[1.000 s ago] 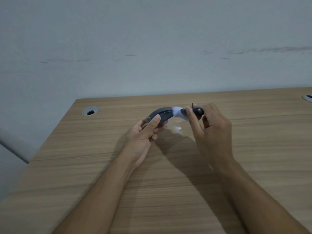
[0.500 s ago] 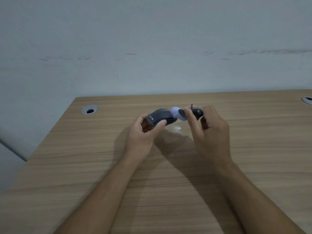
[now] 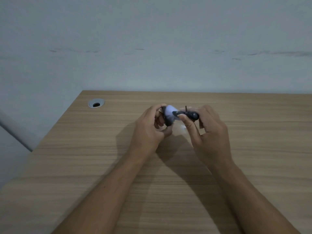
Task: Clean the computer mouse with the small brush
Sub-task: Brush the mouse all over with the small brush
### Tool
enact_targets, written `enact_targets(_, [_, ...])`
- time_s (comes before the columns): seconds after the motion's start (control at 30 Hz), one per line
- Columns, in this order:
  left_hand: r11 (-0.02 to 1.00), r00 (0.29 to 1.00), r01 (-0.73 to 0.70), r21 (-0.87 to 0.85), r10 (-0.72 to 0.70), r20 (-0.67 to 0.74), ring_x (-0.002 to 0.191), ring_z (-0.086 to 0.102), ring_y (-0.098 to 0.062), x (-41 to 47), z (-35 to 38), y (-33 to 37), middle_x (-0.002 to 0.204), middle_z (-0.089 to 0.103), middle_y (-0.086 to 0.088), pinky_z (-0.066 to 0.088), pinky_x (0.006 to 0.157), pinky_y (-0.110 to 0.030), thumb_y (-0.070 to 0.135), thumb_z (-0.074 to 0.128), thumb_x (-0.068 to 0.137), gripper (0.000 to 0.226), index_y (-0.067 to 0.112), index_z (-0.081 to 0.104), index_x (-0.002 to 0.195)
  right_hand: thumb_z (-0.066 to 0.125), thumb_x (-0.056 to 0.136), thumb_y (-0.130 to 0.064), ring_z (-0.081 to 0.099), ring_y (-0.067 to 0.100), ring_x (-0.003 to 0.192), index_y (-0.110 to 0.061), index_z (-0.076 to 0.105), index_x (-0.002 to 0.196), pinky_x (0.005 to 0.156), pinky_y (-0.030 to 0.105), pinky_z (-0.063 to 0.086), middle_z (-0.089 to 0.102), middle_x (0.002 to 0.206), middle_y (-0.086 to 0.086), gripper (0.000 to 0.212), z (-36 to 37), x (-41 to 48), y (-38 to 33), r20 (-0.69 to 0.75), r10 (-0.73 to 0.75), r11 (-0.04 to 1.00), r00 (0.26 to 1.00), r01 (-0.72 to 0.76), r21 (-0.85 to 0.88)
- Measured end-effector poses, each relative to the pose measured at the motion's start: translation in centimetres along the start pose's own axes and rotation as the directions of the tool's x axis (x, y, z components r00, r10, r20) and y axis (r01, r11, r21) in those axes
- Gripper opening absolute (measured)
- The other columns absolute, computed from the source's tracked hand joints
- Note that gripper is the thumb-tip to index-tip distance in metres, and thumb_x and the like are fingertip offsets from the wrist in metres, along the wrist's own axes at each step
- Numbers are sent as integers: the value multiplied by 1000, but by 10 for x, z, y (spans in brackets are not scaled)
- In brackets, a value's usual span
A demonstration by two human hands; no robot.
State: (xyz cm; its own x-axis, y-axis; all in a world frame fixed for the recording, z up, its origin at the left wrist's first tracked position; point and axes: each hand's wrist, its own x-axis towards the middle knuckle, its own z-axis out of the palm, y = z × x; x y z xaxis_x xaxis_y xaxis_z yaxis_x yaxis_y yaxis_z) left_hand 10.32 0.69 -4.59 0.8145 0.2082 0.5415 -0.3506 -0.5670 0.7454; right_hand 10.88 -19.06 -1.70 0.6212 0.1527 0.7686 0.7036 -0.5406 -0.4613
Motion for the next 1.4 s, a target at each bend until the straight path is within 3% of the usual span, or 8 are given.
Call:
enact_targets(0.13, [992, 997, -69, 104, 65, 39, 87, 58, 8, 1, -9, -3, 109, 67, 6, 45, 80, -1, -4, 98, 72, 78, 10, 71, 144, 78, 104, -26, 55, 10, 93, -7, 79, 113, 86, 13, 39, 70, 101, -1, 21, 3, -4, 0, 69, -93, 996, 993, 94, -8])
enact_targets(0.23, [975, 990, -134, 178, 124, 64, 103, 66, -12, 4, -10, 0, 125, 77, -9, 41, 90, 1, -4, 98, 70, 78, 4, 71, 143, 81, 103, -24, 60, 18, 95, -6, 81, 118, 85, 23, 47, 75, 105, 3, 23, 3, -1, 2, 9, -66, 997, 998, 67, -33])
enact_targets(0.47, [955, 973, -198, 219, 163, 166, 117, 74, -31, 4, -11, 5, 132, 76, -15, 55, 101, -27, -4, 97, 73, 77, 0, 70, 145, 79, 104, -22, 56, 17, 93, -8, 80, 121, 85, 25, 44, 73, 106, 1, 22, -1, -3, 9, 65, -55, 997, 996, 58, -51])
enact_targets(0.7, [967, 986, -154, 204, 137, 93, 116, 65, -16, 8, -13, 1, 134, 77, -14, 39, 98, 4, 3, 102, 74, 80, 3, 69, 146, 79, 104, -24, 57, 24, 91, -8, 80, 116, 83, 32, 45, 73, 103, 2, 21, 5, -3, 5, 150, -120, 989, 981, 131, -66])
enact_targets(0.9, [953, 955, -227, 200, 178, 235, 117, 77, -42, 3, -6, 6, 131, 76, -25, 47, 100, -22, -8, 96, 69, 78, -11, 68, 142, 77, 106, -24, 52, 14, 98, -10, 79, 123, 88, 26, 44, 74, 111, 0, 22, 1, 1, 8, 6, -35, 995, 999, 35, -89])
enact_targets(1.0, [951, 955, -240, 196, 194, 225, 117, 76, -40, 4, -10, 4, 131, 77, -22, 53, 101, -28, -6, 95, 72, 74, -7, 70, 142, 79, 105, -22, 47, 11, 94, -9, 80, 117, 85, 26, 42, 71, 105, -5, 18, -3, -4, 11, 47, -46, 997, 998, 49, -65])
enact_targets(1.13, [959, 971, -218, 179, 194, 141, 112, 69, -24, 8, -16, 3, 130, 77, -19, 38, 96, 2, 1, 98, 77, 75, -2, 69, 146, 76, 105, -25, 45, 9, 89, -10, 79, 109, 85, 23, 37, 70, 99, -5, 16, -1, -6, 7, 194, -135, 989, 972, 143, -29])
enact_targets(1.4, [947, 931, -306, 97, 276, 241, 94, 56, -10, -1, -14, 5, 113, 68, -6, 43, 88, -6, -11, 87, 76, 76, 0, 68, 149, 74, 108, -27, 55, 18, 87, -10, 78, 116, 77, 30, 46, 70, 102, -4, 19, -1, 5, 8, -3, 39, 999, 999, -39, -39])
